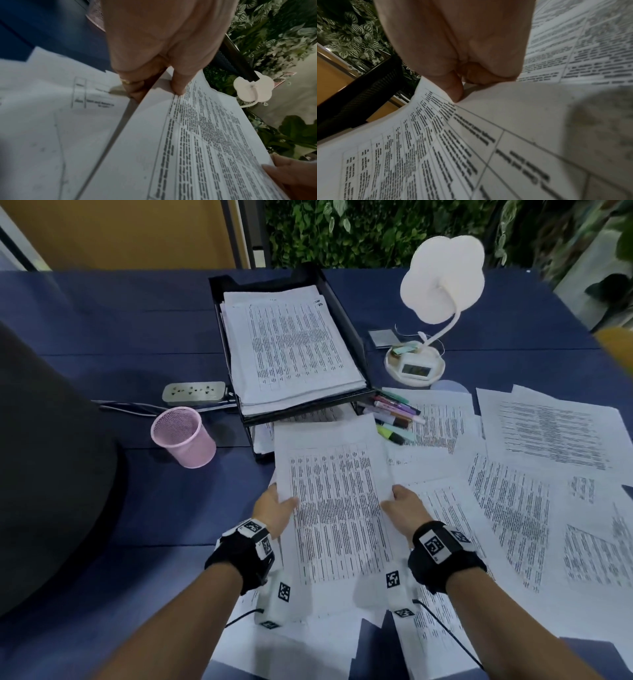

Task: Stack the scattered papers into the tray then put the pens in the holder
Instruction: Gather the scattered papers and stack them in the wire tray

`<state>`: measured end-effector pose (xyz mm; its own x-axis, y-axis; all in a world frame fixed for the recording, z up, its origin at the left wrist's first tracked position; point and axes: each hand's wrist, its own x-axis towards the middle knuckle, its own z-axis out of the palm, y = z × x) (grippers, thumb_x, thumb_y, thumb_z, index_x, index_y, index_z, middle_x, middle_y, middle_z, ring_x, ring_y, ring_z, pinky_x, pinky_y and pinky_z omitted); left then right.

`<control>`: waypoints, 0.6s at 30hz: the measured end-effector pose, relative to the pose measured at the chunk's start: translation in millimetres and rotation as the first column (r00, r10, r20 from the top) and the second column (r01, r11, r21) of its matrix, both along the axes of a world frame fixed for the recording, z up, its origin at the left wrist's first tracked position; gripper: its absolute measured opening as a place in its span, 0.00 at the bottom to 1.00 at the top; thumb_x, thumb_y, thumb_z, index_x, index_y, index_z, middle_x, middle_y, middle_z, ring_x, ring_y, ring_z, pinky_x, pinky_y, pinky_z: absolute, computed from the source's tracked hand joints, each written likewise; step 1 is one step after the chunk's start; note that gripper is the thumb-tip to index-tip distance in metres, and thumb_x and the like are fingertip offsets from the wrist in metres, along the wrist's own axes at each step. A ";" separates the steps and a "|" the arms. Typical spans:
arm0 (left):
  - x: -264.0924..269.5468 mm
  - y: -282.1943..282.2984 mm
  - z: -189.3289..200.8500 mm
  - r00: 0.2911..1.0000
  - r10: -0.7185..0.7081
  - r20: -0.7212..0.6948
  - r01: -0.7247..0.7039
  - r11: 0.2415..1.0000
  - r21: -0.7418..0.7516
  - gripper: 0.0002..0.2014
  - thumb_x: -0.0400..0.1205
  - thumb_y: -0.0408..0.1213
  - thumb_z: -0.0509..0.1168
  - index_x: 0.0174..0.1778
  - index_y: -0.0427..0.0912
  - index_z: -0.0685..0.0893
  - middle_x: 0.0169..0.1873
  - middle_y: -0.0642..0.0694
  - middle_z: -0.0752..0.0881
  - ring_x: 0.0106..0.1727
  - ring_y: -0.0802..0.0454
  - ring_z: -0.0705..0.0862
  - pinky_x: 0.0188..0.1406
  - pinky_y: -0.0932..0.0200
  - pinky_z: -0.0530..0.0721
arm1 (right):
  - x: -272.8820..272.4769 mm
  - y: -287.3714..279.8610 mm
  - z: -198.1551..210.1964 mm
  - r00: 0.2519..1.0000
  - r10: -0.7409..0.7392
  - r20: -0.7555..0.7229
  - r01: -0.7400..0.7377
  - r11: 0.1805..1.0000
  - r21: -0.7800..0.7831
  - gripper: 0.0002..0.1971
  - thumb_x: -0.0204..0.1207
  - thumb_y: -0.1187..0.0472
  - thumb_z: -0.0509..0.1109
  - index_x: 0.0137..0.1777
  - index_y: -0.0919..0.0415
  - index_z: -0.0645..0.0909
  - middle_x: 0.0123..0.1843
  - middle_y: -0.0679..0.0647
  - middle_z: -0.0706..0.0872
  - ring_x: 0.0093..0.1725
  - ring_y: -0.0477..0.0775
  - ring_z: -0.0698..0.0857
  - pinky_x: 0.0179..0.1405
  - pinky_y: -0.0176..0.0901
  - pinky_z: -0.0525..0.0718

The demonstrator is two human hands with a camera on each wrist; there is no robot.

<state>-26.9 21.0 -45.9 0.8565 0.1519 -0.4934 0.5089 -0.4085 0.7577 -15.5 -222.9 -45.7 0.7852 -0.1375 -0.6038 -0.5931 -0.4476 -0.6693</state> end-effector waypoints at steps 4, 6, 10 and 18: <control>0.2 5.6 7.1 0.995 0.088 0.052 -0.083 0.993 -0.084 0.15 0.82 0.36 0.67 0.63 0.38 0.79 0.57 0.45 0.85 0.57 0.47 0.83 0.55 0.58 0.78 | 8.1 5.5 10.1 0.999 -0.019 0.045 0.017 0.999 0.043 0.11 0.76 0.72 0.59 0.55 0.66 0.79 0.53 0.64 0.85 0.44 0.61 0.83 0.40 0.43 0.78; 2.2 9.9 11.0 0.989 0.141 0.038 -0.135 0.981 -0.138 0.09 0.82 0.38 0.66 0.56 0.41 0.79 0.54 0.46 0.85 0.55 0.47 0.83 0.54 0.55 0.80 | 19.3 9.0 14.0 0.998 -0.019 0.064 0.015 0.998 0.063 0.10 0.76 0.73 0.59 0.52 0.64 0.79 0.50 0.63 0.85 0.41 0.61 0.83 0.39 0.42 0.78; 1.5 16.5 13.8 0.985 0.159 -0.064 -0.170 0.950 -0.263 0.06 0.83 0.38 0.64 0.54 0.45 0.77 0.58 0.46 0.84 0.55 0.49 0.83 0.58 0.51 0.80 | 46.7 20.2 18.0 0.997 -0.003 0.081 -0.001 0.999 0.053 0.09 0.75 0.73 0.60 0.51 0.67 0.79 0.43 0.59 0.83 0.37 0.56 0.79 0.37 0.41 0.75; 10.1 27.7 11.2 0.990 0.069 -0.122 -0.101 0.956 -0.274 0.17 0.83 0.26 0.61 0.68 0.39 0.72 0.64 0.47 0.80 0.62 0.46 0.80 0.65 0.48 0.78 | 83.7 34.7 29.6 0.981 -0.009 0.196 -0.008 0.996 0.090 0.06 0.77 0.69 0.63 0.51 0.63 0.79 0.46 0.59 0.82 0.42 0.55 0.77 0.39 0.41 0.73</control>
<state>-16.9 48.7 -34.7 0.7843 0.0645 -0.6171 0.6193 -0.1402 0.7725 68.2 -188.3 -16.1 0.8892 -0.0901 -0.4485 -0.4470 -0.3802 -0.8098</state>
